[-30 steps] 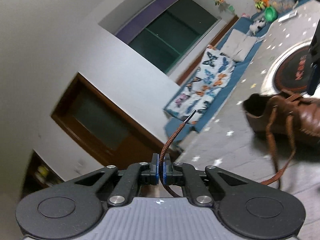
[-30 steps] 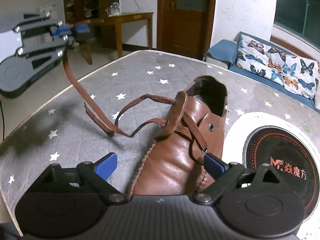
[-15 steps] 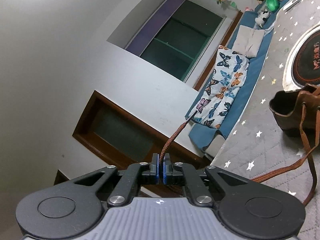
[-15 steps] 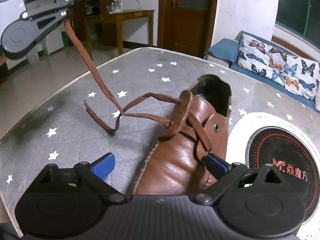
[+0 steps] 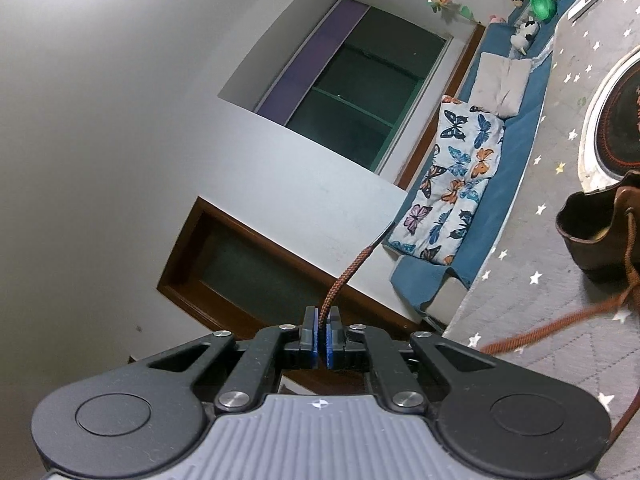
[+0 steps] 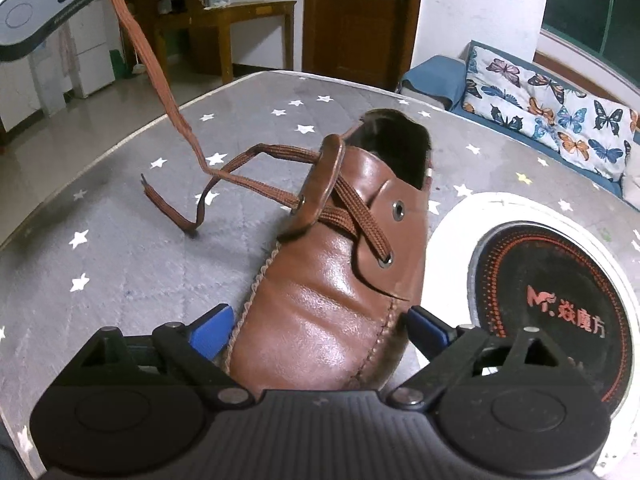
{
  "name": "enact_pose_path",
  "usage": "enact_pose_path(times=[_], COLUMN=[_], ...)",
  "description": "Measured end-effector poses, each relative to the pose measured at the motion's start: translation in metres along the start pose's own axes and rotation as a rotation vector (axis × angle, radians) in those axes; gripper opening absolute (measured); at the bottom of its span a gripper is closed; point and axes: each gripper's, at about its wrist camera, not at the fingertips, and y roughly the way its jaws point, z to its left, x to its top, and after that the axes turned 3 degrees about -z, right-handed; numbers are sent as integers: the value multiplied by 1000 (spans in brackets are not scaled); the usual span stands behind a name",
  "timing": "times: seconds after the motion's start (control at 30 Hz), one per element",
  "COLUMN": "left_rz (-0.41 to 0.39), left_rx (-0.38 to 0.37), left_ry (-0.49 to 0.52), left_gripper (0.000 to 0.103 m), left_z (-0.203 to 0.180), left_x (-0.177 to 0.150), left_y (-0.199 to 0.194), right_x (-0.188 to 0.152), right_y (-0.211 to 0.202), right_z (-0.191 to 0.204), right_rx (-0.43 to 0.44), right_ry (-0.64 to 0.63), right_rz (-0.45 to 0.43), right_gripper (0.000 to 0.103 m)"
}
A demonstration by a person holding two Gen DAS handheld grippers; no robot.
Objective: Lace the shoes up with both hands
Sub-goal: 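Lift the lace tip high above the shoe with the left gripper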
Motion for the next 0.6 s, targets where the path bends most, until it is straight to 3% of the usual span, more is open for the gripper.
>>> enact_pose_path(times=[0.2,0.43,0.6], left_rz=[-26,-36,-40], left_rx=[-8,-20,-27], left_ry=[13,17,20], left_gripper=[4,4,4], left_z=[0,-1,-1], left_x=[6,8,10], left_y=[-7,-10,-12], right_x=[-4,13,20], right_y=[-9,-33,-34], right_z=[-12,-28,-42], right_rx=[6,-21,-55], right_ry=[45,93,128], right_rz=[1,-108,-137], right_gripper=[92,92,92])
